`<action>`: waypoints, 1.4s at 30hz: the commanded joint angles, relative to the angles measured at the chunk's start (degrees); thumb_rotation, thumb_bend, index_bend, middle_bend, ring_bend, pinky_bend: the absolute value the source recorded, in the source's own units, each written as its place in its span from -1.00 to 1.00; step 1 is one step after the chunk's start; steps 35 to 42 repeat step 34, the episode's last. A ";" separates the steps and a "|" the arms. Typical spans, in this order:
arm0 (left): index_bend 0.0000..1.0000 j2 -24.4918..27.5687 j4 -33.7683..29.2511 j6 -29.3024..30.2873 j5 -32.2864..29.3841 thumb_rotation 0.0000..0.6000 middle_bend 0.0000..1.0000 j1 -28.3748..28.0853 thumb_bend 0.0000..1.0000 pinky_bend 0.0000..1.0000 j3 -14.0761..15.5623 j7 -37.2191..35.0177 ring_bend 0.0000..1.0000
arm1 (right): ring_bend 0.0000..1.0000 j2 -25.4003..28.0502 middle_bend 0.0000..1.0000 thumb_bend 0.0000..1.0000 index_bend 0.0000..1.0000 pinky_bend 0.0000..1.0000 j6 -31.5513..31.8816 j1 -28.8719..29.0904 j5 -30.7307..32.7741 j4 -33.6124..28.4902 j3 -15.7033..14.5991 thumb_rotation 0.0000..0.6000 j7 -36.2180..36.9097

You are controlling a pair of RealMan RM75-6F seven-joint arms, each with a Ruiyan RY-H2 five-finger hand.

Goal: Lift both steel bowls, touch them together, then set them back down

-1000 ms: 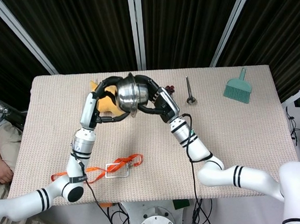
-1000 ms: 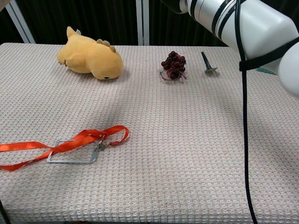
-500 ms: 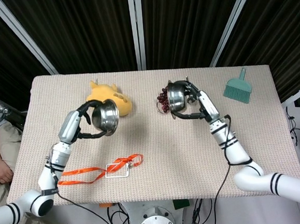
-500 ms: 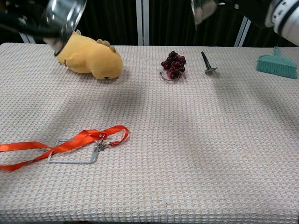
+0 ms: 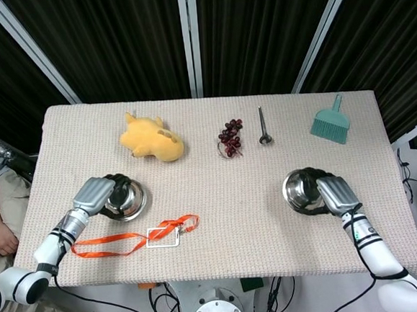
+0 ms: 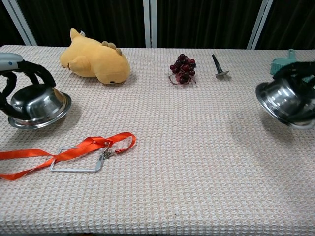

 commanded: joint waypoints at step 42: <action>-1.00 -9.04 -6.28 44.39 2.87 1.00 -1.00 28.03 -0.87 -0.64 4.64 14.03 -1.00 | -1.00 -11.99 -1.00 -0.76 -1.00 -1.00 27.97 -19.66 -12.13 11.34 -1.80 1.00 0.03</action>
